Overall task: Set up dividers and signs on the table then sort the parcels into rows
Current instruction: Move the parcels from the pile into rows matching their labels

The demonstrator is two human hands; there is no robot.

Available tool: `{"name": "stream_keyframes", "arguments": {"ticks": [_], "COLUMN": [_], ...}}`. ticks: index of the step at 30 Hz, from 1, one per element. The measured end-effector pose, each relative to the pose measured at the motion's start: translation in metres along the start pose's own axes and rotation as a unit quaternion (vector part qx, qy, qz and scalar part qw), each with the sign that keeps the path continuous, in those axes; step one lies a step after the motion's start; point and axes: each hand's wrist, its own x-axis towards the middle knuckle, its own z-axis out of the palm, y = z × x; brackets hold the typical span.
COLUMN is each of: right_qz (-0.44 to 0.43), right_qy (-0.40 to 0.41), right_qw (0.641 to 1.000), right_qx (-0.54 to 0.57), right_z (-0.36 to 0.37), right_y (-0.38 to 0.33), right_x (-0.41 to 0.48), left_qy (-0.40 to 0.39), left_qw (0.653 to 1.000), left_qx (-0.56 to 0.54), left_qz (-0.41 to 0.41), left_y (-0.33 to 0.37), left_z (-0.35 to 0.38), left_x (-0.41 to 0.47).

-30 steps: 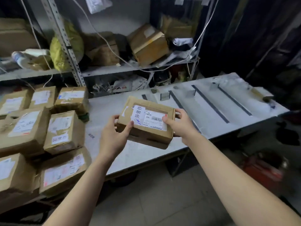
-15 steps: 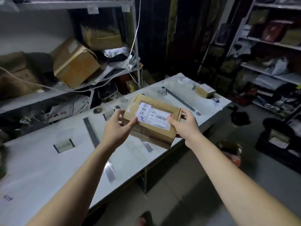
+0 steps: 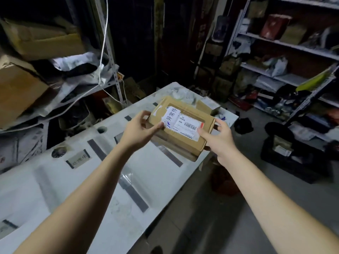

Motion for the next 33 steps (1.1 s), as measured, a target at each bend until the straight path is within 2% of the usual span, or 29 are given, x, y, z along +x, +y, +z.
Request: {"name": "stream_keyframes", "arguments": {"ticks": [7, 13, 17, 22, 33], "right_qz": [0.033, 0.058, 0.083, 0.089, 0.157], "right_qy": [-0.010, -0.045, -0.062, -0.053, -0.022], "right_qw": [0.999, 0.996, 0.994, 0.993, 0.986], "right_qx": [0.018, 0.043, 0.044, 0.056, 0.049], "right_z": [-0.005, 0.001, 0.010, 0.020, 0.067], "right_y": [0.015, 0.026, 0.043, 0.064, 0.137], "right_x": [0.091, 0.150, 0.181, 0.204, 0.224], "left_qy": [-0.077, -0.093, -0.097, -0.144, -0.237], "left_qw": [0.997, 0.992, 0.989, 0.977, 0.928], "left_qx": [0.017, 0.008, 0.063, 0.135, 0.276], "left_qz": [-0.020, -0.082, -0.088, -0.085, -0.085], "left_y": [-0.005, -0.024, -0.046, -0.062, -0.113], "left_z": [0.039, 0.064, 0.078, 0.090, 0.115], "left_x": [0.100, 0.156, 0.184, 0.217, 0.271]}}
